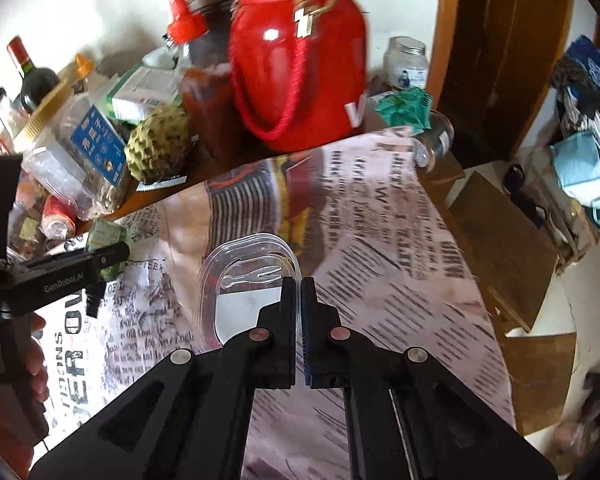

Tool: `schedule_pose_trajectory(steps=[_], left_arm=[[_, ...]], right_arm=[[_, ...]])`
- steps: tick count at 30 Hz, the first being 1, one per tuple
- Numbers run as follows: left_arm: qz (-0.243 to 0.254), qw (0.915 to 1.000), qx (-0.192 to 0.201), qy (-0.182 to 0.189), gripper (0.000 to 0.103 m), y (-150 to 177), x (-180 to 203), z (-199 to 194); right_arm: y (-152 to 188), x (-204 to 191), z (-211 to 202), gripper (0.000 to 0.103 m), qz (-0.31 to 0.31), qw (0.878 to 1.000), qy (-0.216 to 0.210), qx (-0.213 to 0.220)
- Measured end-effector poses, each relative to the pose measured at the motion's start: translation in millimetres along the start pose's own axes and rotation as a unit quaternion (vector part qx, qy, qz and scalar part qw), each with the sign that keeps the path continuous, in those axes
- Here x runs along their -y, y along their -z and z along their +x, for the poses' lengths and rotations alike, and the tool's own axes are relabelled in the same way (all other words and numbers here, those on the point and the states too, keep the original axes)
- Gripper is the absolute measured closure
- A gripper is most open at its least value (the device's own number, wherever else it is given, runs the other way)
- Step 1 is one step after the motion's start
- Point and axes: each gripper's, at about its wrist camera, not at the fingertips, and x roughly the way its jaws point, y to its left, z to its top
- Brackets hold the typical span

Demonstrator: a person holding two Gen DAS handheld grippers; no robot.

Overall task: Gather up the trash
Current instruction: 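Carry the green bottle and clear lid down over the white bucket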

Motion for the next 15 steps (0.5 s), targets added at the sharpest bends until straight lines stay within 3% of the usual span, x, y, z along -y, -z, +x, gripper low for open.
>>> schedule_pose_trajectory(steps=[9, 15], left_arm=[[-0.012, 0.9982, 0.056, -0.018, 0.062, 24.7, 23.3, -83.1], [-0.045, 0.9916, 0.115, -0.038, 0.062, 62.0, 46.8, -158.2]], right_arm=[[-9.2, -1.0, -51.3, 0.101, -0.017, 0.998, -0.033, 0.045], [-2.7, 2.3, -107.5, 0.101, -0.066, 0.992, -0.07, 0.087]])
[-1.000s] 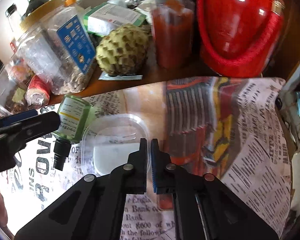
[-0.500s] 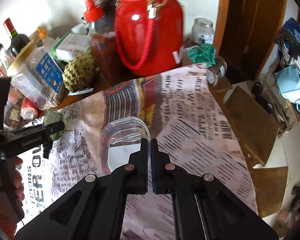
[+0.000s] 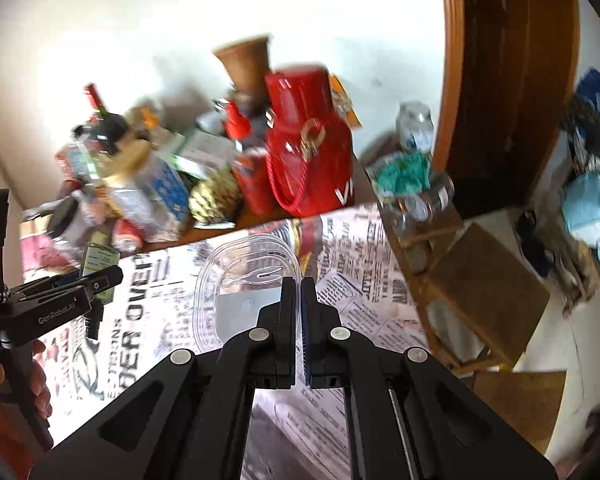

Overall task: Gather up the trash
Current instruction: 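Carry the green bottle and clear lid down over the white bucket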

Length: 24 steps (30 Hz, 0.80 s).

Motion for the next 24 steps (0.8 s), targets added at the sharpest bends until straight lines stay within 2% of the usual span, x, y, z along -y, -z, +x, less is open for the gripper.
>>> schedule_pose_trajectory(steps=[4, 8, 18, 24], left_arm=[[-0.029, 0.9984, 0.047, -0.014, 0.062, 24.5, 9.4, -60.3], [-0.054, 0.9951, 0.082, -0.01, 0.062, 47.9, 14.5, -111.1], [-0.046, 0.9856, 0.162, -0.014, 0.062, 105.3, 11.9, -224.5], [-0.032, 0.9808, 0.192, -0.007, 0.062, 156.8, -6.1, -284.1]], right_arm=[[7.5, -2.2, -31.0, 0.101, -0.03, 0.999, -0.03, 0.018], [18.2, -7.9, -67.1, 0.101, -0.062, 0.996, -0.05, 0.036], [50.3, -45.9, -134.0, 0.101, -0.087, 0.99, -0.075, 0.079], [90.8, -78.9, -177.4, 0.101, -0.086, 0.987, -0.074, 0.11]])
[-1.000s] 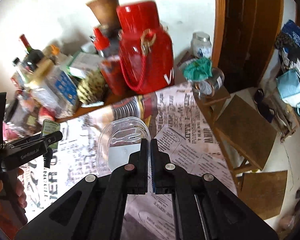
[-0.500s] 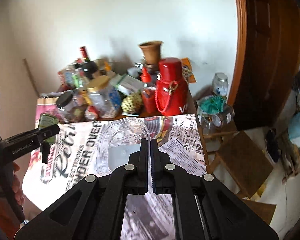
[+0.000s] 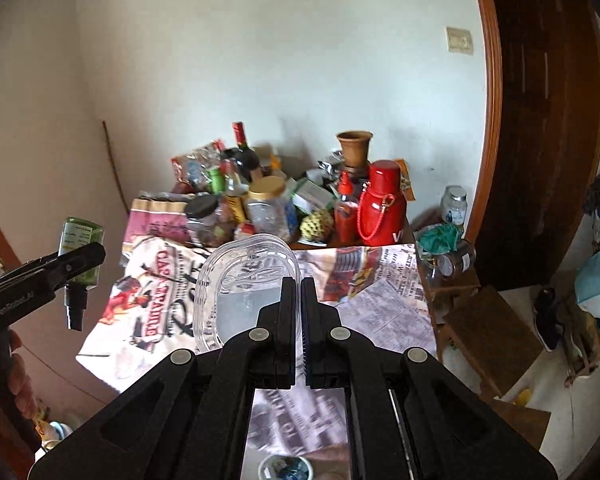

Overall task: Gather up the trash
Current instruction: 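Carry the green bottle and clear lid down over the white bucket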

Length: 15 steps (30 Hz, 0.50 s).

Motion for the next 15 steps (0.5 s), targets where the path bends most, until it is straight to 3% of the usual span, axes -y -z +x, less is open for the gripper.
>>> schedule_pose_trajectory(steps=[9, 15], left_arm=[[0.021, 0.9996, -0.018, -0.002, 0.062, 77.1, -50.2, -93.3], [0.017, 0.999, -0.041, 0.002, 0.062, 117.8, -73.2, -123.5]], right_arm=[[71.3, -74.6, -45.4, 0.101, 0.018, 1.0, 0.002, -0.018], [112.4, -95.3, -71.3, 0.101, 0.035, 0.998, 0.011, -0.042]])
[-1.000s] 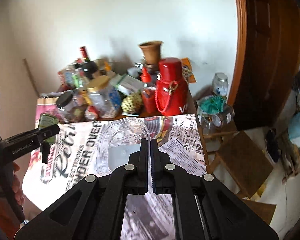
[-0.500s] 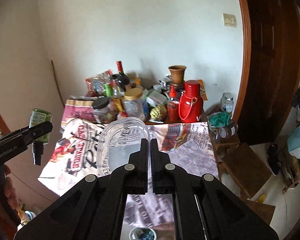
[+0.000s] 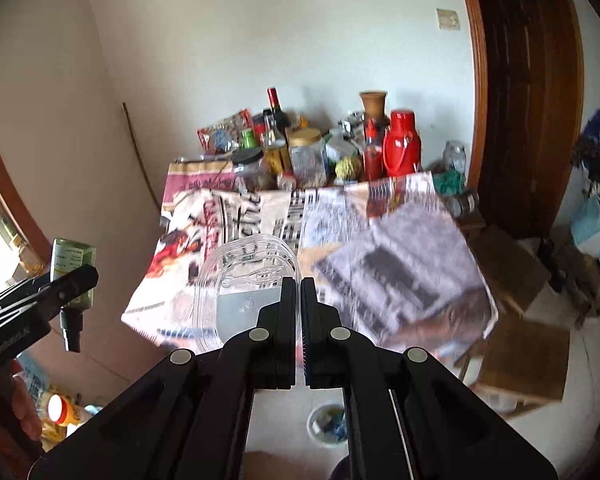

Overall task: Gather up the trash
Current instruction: 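Carry the green bottle and clear lid down over the white bucket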

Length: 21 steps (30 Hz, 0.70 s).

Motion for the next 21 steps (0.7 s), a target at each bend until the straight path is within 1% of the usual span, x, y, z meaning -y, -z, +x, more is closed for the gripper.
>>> schedule_pose_trajectory(steps=[5, 8, 11, 14, 17, 21], left_arm=[[-0.004, 0.9996, -0.018, 0.019, 0.062, 19.1, -0.1, -5.6], [-0.008, 0.9989, -0.033, 0.032, 0.062, 29.8, 6.4, -0.8], [-0.013, 0.9985, -0.042, 0.032, 0.062, 38.7, 12.5, 7.0], [-0.018, 0.9978, -0.057, 0.029, 0.062, 49.5, 19.9, 21.4], [-0.021, 0.9962, -0.082, 0.02, 0.062, 64.0, 27.2, 42.7], [-0.029, 0.9924, -0.119, 0.017, 0.062, 91.7, 33.5, 82.6]], right_arm=[[23.6, -3.1, -15.6, 0.101, 0.004, 1.0, 0.015, -0.018], [33.7, -0.3, -15.6, 0.101, 0.004, 0.999, 0.018, -0.032], [43.8, 6.3, -7.1, 0.101, 0.003, 0.999, 0.016, -0.051], [54.5, 18.6, 12.0, 0.101, 0.001, 0.997, 0.009, -0.075], [68.7, 31.0, 34.5, 0.101, 0.003, 0.995, 0.004, -0.102], [90.9, 47.7, 66.1, 0.101, 0.003, 0.991, -0.001, -0.134]])
